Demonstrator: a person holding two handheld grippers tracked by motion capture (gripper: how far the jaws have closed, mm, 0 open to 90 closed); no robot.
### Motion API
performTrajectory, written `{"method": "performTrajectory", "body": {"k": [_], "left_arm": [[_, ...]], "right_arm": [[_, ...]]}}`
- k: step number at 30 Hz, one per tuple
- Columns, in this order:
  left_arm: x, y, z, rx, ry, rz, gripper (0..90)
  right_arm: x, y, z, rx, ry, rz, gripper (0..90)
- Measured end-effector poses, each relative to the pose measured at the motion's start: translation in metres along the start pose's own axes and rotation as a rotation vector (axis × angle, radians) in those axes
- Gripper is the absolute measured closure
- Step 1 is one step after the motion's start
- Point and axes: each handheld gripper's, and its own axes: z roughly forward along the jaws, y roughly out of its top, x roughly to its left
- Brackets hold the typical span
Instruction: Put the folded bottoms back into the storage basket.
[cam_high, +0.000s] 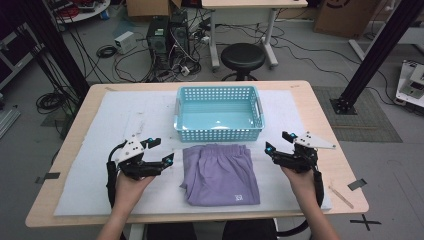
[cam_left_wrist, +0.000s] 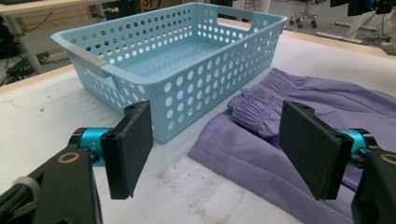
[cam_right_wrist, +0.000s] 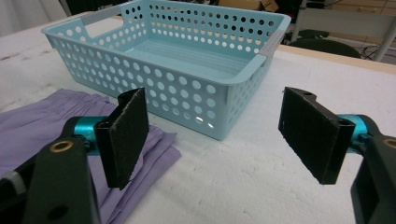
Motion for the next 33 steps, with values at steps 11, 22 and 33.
{"method": "performTrajectory", "body": {"k": [11, 22, 33], "left_arm": [[-0.012, -0.001, 0.014, 0.038, -0.048, 0.012, 27.1], [-0.022, -0.006, 0.038, 0.145, -0.083, -0.024, 29.1], [-0.033, -0.014, 0.036, 0.239, -0.105, -0.090, 32.0]], "right_arm": [[0.004, -0.003, 0.005, 0.020, 0.024, 0.003, 31.4], [0.015, -0.006, 0.021, 0.091, 0.082, -0.001, 41.0], [0.024, -0.013, 0.021, 0.140, 0.106, -0.005, 36.3]]}}
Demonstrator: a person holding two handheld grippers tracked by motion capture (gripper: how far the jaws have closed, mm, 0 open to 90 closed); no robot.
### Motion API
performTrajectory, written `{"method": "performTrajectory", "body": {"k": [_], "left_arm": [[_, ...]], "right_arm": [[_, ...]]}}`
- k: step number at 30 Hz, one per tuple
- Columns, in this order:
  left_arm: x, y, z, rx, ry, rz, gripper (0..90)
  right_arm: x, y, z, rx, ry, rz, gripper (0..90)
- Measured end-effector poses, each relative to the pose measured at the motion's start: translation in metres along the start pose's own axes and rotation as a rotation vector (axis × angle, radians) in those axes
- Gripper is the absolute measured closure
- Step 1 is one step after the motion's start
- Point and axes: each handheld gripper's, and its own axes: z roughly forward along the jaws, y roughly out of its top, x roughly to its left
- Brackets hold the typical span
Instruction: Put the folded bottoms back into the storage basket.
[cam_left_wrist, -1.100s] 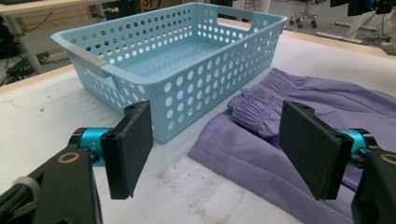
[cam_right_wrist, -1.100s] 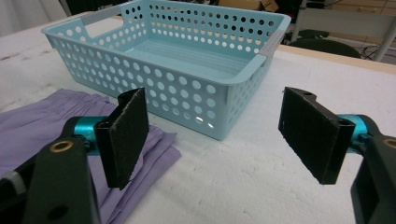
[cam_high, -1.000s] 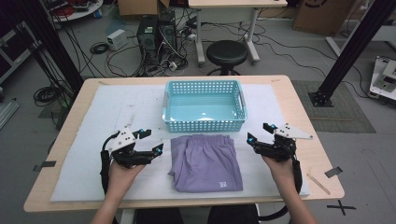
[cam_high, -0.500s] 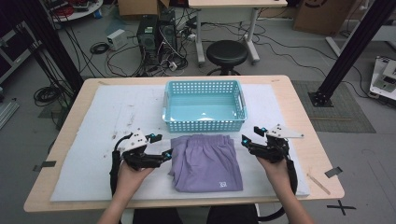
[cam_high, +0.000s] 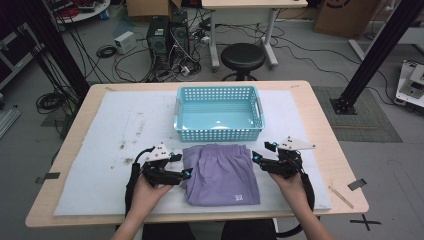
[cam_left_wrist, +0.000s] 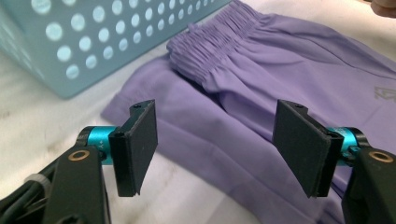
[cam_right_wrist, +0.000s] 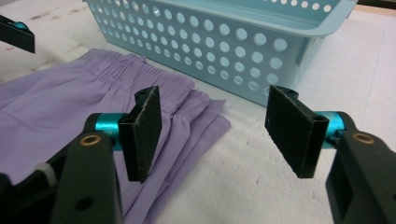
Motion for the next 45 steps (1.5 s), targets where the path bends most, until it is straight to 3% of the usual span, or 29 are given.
{"method": "performTrajectory", "body": {"k": [3, 6, 10, 17, 19, 23, 26, 30, 36, 43, 45], "left_arm": [[-0.003, -0.005, -0.009, -0.021, 0.035, 0.006, 32.4], [-0.006, -0.010, -0.015, -0.035, 0.038, -0.006, 32.3], [-0.011, -0.016, -0.016, -0.020, 0.026, -0.035, 31.9], [-0.020, -0.023, -0.009, 0.017, 0.059, -0.088, 36.1], [-0.020, -0.022, -0.007, 0.011, 0.052, -0.113, 36.1], [-0.019, -0.020, -0.007, -0.010, -0.002, -0.198, 35.8], [-0.017, -0.019, -0.010, -0.029, -0.015, -0.218, 35.8], [-0.016, -0.021, -0.004, 0.012, -0.031, -0.263, 33.5], [-0.023, -0.018, 0.006, 0.043, 0.006, -0.258, 30.7], [-0.019, -0.020, 0.001, 0.046, 0.049, -0.306, 30.2], [-0.018, -0.020, 0.001, 0.054, 0.041, -0.322, 29.1]], "right_arm": [[0.003, -0.003, -0.004, -0.003, -0.010, 0.010, 32.6], [0.008, -0.008, -0.009, 0.006, -0.014, -0.006, 32.3], [0.012, -0.015, -0.014, 0.025, -0.016, -0.011, 31.7], [0.016, -0.026, -0.019, 0.049, -0.014, 0.020, 30.5], [0.018, -0.027, -0.019, 0.054, -0.008, 0.035, 29.9], [0.024, -0.029, -0.014, 0.089, 0.010, 0.056, 29.7], [0.028, -0.028, -0.012, 0.096, 0.014, 0.052, 29.7], [0.028, -0.028, -0.010, 0.104, 0.017, 0.068, 29.7], [0.030, -0.031, -0.001, 0.179, 0.034, 0.088, 29.7], [0.033, -0.033, 0.004, 0.212, 0.047, 0.082, 29.6], [0.032, -0.033, 0.004, 0.211, 0.047, 0.083, 29.7]]}}
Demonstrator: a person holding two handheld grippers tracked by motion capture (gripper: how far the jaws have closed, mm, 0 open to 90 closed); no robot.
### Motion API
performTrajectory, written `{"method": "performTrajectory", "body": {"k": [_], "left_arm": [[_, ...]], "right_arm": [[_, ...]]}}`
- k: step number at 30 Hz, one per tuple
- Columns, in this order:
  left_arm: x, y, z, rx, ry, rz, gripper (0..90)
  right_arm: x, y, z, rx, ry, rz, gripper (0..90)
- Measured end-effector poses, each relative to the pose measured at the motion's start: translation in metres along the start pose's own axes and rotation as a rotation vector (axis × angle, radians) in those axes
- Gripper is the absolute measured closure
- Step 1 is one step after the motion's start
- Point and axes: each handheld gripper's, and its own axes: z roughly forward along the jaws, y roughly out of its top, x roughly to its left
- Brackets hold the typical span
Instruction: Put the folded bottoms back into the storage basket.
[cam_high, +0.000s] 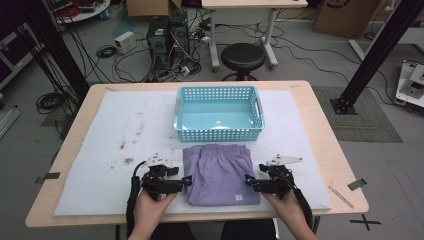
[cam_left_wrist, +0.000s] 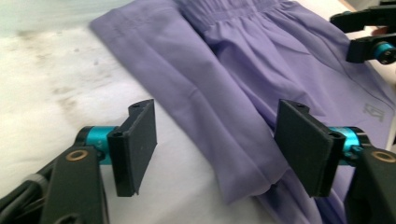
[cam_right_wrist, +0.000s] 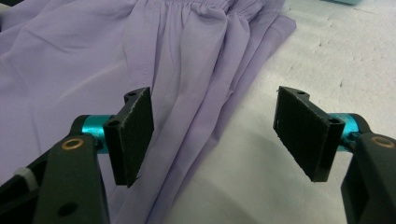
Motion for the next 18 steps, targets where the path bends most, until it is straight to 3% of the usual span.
{"method": "performTrajectory", "body": {"k": [7, 13, 18], "left_arm": [[-0.003, 0.001, 0.007, 0.025, -0.091, -0.044, 28.3], [-0.007, 0.002, 0.011, 0.027, -0.102, -0.053, 27.3], [-0.013, 0.003, 0.016, 0.034, -0.106, -0.034, 26.3]], "right_arm": [[0.000, 0.000, 0.000, 0.006, 0.004, 0.006, 29.7], [0.001, 0.001, 0.004, 0.040, 0.027, 0.013, 33.0], [0.004, 0.001, 0.005, 0.044, 0.022, 0.015, 33.3]]}}
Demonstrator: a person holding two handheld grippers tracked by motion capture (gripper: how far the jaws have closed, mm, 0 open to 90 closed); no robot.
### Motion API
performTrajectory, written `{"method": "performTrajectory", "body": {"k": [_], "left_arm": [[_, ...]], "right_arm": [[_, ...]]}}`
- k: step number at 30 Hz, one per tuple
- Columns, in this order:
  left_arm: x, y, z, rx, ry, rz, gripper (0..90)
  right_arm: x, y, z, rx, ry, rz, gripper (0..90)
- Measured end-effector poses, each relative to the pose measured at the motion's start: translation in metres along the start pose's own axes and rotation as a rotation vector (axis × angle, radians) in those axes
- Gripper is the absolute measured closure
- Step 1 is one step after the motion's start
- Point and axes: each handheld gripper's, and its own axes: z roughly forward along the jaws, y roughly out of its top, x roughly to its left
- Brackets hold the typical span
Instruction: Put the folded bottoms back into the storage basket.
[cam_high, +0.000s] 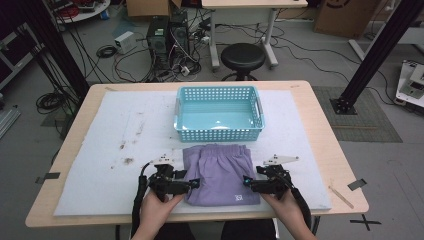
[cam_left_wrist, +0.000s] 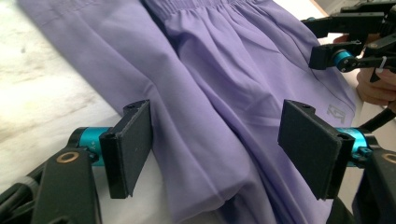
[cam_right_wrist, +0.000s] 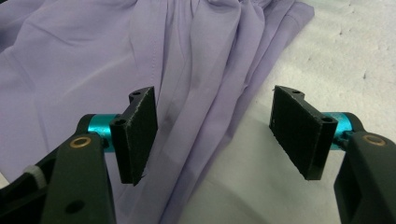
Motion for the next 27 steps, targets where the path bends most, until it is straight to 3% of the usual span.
{"method": "performTrajectory", "body": {"k": [8, 13, 19, 23, 27], "left_arm": [[-0.004, 0.002, 0.006, 0.001, 0.001, 0.009, 27.7], [-0.006, 0.002, 0.007, 0.001, 0.032, 0.037, 37.3], [-0.003, 0.001, 0.000, 0.009, 0.040, 0.021, 33.9], [-0.001, -0.001, -0.008, 0.007, 0.081, 0.012, 28.3], [-0.001, -0.002, -0.007, 0.001, 0.077, 0.004, 28.0]], "right_arm": [[0.007, 0.002, 0.004, 0.001, 0.008, -0.011, 42.9], [0.011, 0.002, 0.005, 0.003, 0.005, -0.025, 53.6], [0.008, 0.000, 0.001, -0.005, -0.017, 0.005, 40.9], [0.001, 0.000, -0.003, -0.009, -0.020, 0.041, 38.5], [0.002, 0.000, -0.001, -0.005, -0.011, 0.036, 37.0]]}}
